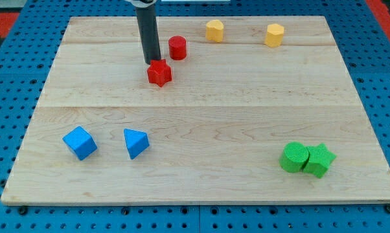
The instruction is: Place red blocks in a diagonal line
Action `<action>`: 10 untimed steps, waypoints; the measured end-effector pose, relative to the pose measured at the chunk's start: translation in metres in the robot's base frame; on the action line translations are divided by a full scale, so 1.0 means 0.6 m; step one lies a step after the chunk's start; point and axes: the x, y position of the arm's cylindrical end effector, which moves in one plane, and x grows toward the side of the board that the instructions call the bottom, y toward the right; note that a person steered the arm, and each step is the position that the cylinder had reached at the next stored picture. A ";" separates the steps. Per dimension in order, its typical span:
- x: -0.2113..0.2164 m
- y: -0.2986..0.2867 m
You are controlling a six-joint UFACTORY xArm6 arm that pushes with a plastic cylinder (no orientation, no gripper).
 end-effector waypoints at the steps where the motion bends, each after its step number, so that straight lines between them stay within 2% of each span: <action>1: 0.032 -0.036; 2: 0.049 -0.070; 4: 0.101 0.081; 6: 0.190 0.120; 9: 0.132 0.079; 10: 0.128 0.155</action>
